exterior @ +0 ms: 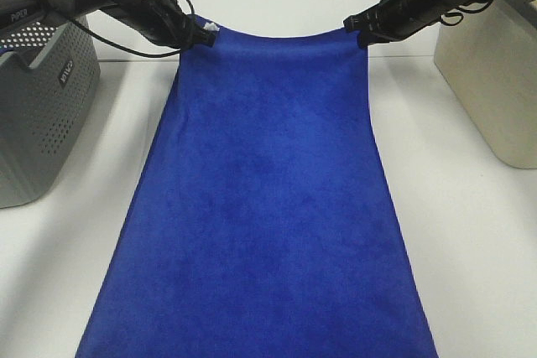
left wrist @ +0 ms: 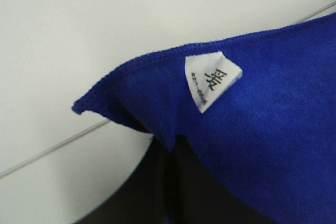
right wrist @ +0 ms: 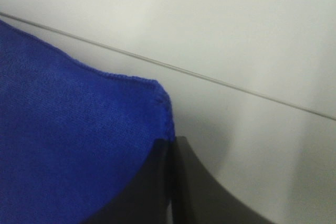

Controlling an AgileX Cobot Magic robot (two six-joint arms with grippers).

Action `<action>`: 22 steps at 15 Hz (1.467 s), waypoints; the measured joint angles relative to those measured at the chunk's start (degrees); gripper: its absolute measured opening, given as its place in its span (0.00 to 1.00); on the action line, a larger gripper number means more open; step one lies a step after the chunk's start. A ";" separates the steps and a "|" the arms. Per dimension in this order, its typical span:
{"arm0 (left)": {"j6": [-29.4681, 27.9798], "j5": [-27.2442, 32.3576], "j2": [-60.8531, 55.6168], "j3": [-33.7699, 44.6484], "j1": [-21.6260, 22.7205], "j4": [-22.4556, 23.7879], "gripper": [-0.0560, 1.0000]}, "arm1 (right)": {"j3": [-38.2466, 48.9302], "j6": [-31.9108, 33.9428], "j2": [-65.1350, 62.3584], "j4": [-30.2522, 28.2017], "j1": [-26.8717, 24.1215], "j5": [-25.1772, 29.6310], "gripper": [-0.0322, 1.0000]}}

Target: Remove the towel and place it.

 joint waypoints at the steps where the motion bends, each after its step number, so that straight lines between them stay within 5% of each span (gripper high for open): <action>1: 0.06 -0.63 0.11 0.00 0.00 0.29 0.05 | 0.00 -0.74 0.00 0.52 0.00 -1.26 0.05; 10: 0.23 -5.96 2.69 0.00 0.00 1.32 0.05 | -0.06 -10.14 2.18 8.54 0.06 -8.42 0.05; 22: 0.23 -9.57 5.84 0.00 0.00 2.35 0.05 | -0.17 -17.99 6.59 17.82 0.06 -9.85 0.05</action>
